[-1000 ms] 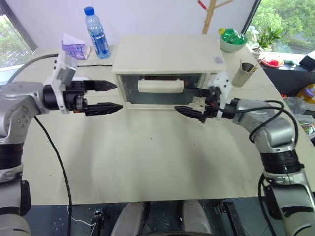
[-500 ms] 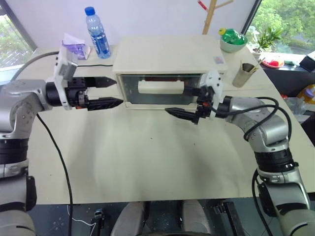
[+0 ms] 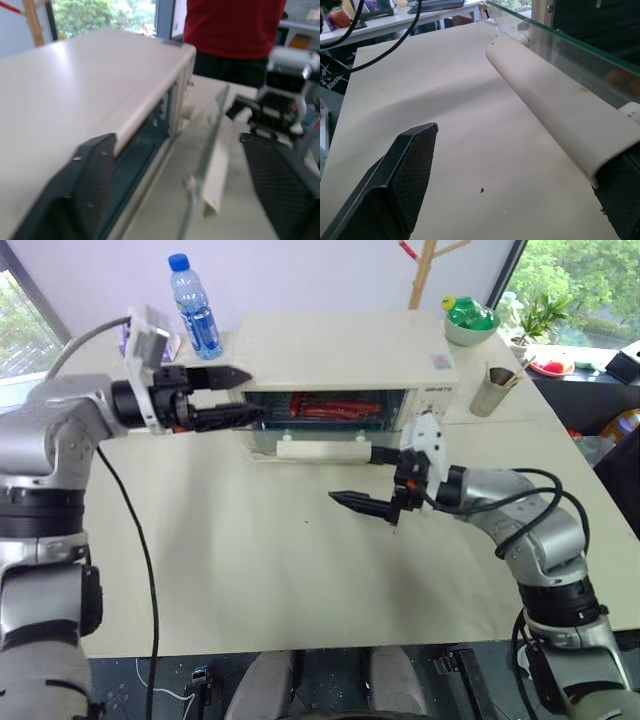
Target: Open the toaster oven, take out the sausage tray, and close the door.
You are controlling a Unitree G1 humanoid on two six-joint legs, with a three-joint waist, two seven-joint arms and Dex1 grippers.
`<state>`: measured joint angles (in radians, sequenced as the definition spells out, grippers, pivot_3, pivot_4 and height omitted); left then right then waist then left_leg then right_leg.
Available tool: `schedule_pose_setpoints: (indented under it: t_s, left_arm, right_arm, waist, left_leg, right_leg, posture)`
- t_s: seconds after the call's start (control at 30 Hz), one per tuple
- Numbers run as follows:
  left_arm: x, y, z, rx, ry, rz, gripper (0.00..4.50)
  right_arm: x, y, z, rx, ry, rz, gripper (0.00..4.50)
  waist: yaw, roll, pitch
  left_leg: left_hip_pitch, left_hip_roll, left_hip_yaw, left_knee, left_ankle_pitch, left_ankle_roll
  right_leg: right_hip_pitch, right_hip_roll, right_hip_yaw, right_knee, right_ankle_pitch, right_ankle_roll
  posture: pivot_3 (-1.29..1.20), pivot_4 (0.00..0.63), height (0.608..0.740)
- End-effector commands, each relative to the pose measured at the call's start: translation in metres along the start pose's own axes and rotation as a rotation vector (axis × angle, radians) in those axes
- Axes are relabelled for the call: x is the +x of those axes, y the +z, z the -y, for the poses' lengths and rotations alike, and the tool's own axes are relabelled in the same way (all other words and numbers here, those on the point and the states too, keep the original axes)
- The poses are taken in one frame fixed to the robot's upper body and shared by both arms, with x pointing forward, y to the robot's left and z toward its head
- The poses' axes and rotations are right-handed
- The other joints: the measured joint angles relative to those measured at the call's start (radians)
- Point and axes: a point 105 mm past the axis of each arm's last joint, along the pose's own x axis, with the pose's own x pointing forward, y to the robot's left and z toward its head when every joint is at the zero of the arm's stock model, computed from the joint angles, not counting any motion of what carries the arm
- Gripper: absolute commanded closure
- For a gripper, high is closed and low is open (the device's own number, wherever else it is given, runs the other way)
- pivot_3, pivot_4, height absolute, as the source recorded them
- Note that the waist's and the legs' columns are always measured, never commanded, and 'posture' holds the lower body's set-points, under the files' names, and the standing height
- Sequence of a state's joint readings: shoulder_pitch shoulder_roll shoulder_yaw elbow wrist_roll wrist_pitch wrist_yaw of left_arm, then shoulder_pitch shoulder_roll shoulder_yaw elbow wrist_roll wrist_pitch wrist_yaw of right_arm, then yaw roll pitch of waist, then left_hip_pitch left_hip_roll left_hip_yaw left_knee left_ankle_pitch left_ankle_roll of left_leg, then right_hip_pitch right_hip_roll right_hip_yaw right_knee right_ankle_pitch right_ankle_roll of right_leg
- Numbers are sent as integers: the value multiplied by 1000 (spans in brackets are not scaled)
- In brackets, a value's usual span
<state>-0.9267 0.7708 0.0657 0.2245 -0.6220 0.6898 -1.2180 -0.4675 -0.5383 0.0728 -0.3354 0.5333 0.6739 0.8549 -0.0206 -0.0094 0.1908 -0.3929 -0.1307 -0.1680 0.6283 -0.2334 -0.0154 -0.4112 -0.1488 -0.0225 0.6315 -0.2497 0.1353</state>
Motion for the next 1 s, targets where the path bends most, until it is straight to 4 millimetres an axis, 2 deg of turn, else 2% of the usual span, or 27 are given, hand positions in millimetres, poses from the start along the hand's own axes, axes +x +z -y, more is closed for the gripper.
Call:
schedule_pose_setpoints:
  t_s: [0.03, 0.17, 0.3, 0.53, 0.8, 1.0]
  left_arm:
    - [-2, 5, -7, 50, 27, 5, 2491]
    - [4, -17, -15, 97, 46, -90, 4408]
    - [7, -38, -21, 145, 60, -172, 4462]
    - [13, -63, -14, 136, 4, -230, 4462]
    - [16, -69, -11, 118, -11, -231, 4462]
    - [19, -71, -9, 100, -18, -212, 4462]
  right_arm:
    - [2, 9, -15, -26, 39, 41, 0]
    - [1, 5, -17, -14, 28, 38, 0]
    - [0, 5, -17, -10, 15, 41, 0]
    - [-4, 4, -16, -10, -11, 37, 0]
    - [-17, -2, -5, -22, -94, -3, 0]
    - [-39, -14, 2, -44, -152, -104, 0]
  waist:
    - [1, 0, 0]
    - [4, 0, 0]
    - [5, 0, 0]
    - [7, 0, 0]
    - [9, -1, 0]
    - [9, -1, 0]
  left_leg:
    - [0, 0, 0, 0, 0, 0]
    - [0, 0, 0, 0, 0, 0]
    - [0, 0, 0, 1, 0, 0]
    - [0, 0, 0, 0, 0, 0]
    - [0, -1, 0, 1, 0, 0]
    - [0, -1, 0, 2, 0, 0]
  right_leg:
    - [0, 0, 0, 0, 0, 0]
    - [0, 0, 0, 0, 0, 0]
    - [1, 0, 0, 0, 1, 0]
    - [0, 0, 0, 0, 1, 0]
    - [1, 0, 0, 0, 1, 0]
    - [1, 0, 0, 0, 1, 1]
  posture:
    - [0, 150, 739]
    - [0, 150, 739]
    - [0, 150, 739]
    - [0, 150, 739]
    - [0, 150, 739]
    - [0, 150, 739]
